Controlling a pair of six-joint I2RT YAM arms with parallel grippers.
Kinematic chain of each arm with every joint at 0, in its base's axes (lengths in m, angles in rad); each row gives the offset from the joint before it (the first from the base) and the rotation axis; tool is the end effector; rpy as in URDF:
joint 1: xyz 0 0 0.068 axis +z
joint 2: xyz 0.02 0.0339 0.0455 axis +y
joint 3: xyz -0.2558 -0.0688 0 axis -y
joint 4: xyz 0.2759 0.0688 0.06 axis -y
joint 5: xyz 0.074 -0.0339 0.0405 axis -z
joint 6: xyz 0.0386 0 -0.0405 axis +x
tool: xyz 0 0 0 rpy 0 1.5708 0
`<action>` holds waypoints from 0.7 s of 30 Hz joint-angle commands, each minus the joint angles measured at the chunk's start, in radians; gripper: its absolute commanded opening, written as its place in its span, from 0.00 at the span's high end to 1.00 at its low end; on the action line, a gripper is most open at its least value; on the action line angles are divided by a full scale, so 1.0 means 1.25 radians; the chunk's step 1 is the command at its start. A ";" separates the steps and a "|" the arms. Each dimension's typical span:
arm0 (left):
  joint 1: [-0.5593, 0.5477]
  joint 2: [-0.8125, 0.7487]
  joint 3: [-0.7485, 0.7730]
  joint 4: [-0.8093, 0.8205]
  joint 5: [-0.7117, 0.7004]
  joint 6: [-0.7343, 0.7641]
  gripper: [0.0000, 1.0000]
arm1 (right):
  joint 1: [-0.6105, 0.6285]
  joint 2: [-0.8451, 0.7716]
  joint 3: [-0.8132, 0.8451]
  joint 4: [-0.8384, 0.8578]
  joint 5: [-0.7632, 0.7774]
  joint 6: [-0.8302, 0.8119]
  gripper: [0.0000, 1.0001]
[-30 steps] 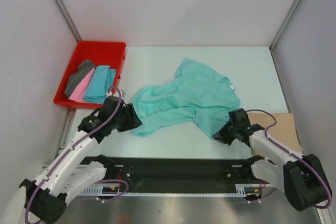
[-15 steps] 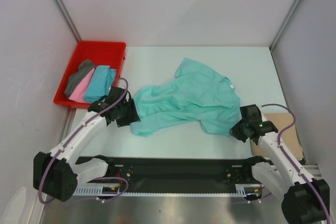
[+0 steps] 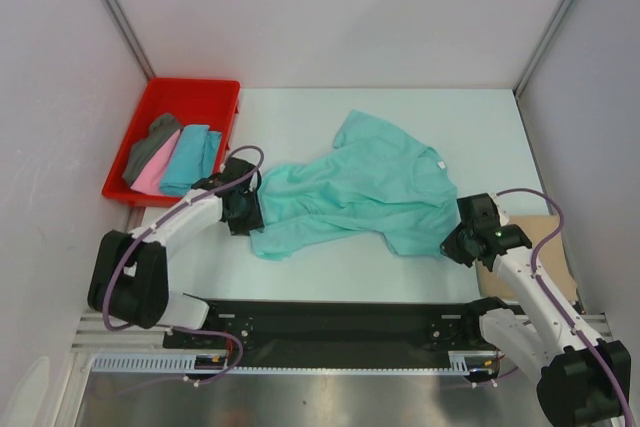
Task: Fold and stack the t-shirts
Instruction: Flatten the tshirt out
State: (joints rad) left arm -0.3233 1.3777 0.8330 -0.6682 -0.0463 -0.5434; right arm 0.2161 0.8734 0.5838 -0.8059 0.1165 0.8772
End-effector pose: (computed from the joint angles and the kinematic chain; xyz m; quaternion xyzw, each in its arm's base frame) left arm 0.2636 -0.0864 0.1675 -0.1121 0.9774 -0.0540 0.1711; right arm 0.1852 0.0361 0.1884 0.3279 0.9133 0.0738 0.2302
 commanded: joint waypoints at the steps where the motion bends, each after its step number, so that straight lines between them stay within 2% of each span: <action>1: 0.039 0.045 0.016 0.039 -0.024 0.049 0.61 | 0.004 -0.004 0.019 -0.001 0.021 -0.016 1.00; 5: 0.066 0.080 0.012 0.057 -0.024 0.065 0.63 | 0.005 -0.002 0.021 0.002 0.021 -0.018 1.00; 21: 0.070 0.126 -0.001 0.117 0.057 0.058 0.66 | 0.003 0.004 0.015 0.022 0.007 -0.015 1.00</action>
State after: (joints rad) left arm -0.2436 1.5230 0.8322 -0.5575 -0.0010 -0.4854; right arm 0.2195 0.8764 0.5838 -0.7982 0.1162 0.8608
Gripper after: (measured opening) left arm 0.344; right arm 0.010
